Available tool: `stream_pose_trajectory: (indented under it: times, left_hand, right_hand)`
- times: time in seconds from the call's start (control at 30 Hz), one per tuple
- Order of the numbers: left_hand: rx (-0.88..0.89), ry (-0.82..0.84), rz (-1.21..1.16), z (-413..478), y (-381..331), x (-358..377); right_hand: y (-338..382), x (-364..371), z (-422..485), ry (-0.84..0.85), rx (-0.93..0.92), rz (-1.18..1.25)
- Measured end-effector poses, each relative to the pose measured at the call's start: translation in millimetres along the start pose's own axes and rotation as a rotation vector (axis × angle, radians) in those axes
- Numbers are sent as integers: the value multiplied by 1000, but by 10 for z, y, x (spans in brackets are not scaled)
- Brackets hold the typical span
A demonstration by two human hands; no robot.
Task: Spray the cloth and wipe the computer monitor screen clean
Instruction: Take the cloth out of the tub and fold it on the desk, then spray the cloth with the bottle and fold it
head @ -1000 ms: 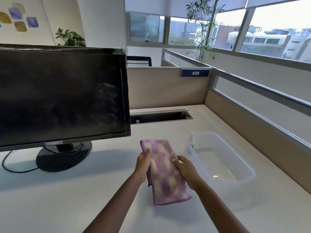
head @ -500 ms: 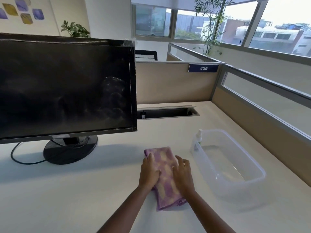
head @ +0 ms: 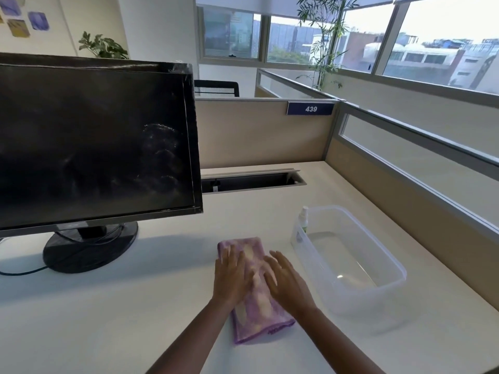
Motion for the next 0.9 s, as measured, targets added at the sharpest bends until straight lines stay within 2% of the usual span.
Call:
stream_pose_trajectory:
  times: [0.07,0.17,0.3,0.37,0.43,0.53,0.67,0.9]
  left_hand:
    - [14,-67,-47,69,-101,-143]
    - [34,-108,-258,191,-297,-359]
    - [132,-63,-374,372,-602,-564]
    - [190,-34,-377,442,-751,-632]
    - [229,1,-378,488,-884,-673]
    - [257,53,-352,536,-1028,-679]
    - [265,75,-338,546,-1114,-616]
    - [271,60,-312,530,-1123,-527]
  right_hand:
    - [67,-318,50,-149,-50,96]
    - [37,-779,172,-362,-91,176]
    - [-265,-1105,416,-462,84,266]
    - [-510,-1116,540,-416,249,288]
    - [-743,-1048,653,-284,403,292]
    - [-949,-902,766,-112,507,303]
    - [-1015,-783,860,-87,498,328]
    - [-1042,-696,906,-170,455,372]
Point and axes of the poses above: each hand's wrist, its own z-axis towards the middle knuckle, its own x-axis out of the palm, y = z × x, the point moved 4 cm from there along z, towards the middle knuckle, and after that the axes turned 11 degrees about z, right-handed, at the moved point
